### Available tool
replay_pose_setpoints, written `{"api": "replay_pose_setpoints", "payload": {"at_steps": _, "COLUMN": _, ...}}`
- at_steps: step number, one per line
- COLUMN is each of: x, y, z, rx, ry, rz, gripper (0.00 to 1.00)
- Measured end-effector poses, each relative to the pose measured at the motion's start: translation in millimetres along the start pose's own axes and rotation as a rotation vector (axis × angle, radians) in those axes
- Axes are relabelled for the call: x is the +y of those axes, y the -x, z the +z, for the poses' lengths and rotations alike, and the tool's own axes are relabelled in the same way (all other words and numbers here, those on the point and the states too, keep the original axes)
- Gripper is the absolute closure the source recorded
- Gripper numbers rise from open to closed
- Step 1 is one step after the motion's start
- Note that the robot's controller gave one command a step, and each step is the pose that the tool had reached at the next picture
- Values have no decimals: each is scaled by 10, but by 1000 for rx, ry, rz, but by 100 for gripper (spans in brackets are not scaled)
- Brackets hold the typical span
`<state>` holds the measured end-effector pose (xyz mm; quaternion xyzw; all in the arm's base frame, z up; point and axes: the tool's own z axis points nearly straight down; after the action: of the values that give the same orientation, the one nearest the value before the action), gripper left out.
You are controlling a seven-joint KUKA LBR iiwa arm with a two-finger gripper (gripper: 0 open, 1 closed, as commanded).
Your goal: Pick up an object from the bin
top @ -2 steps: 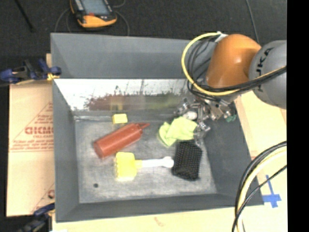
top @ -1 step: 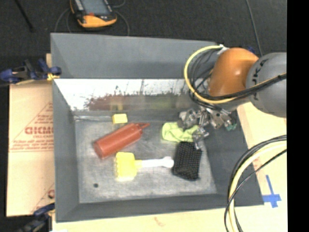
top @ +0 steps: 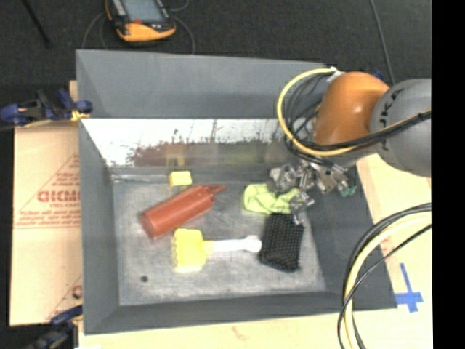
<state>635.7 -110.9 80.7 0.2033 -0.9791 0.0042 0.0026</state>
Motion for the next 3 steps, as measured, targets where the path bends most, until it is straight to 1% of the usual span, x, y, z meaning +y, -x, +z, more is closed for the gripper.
{"api": "replay_pose_setpoints", "payload": {"at_steps": 1, "x": 255, "y": 314, "z": -420, "rx": -14, "ry": 4, "rz": -179, "gripper": 100}}
{"api": "replay_pose_setpoints", "payload": {"at_steps": 2, "x": 257, "y": 315, "z": -420, "rx": -14, "ry": 5, "rz": -178, "gripper": 100}}
{"api": "replay_pose_setpoints", "payload": {"at_steps": 3, "x": 173, "y": 42, "z": -985, "rx": -7, "ry": 8, "rz": -247, "gripper": 100}}
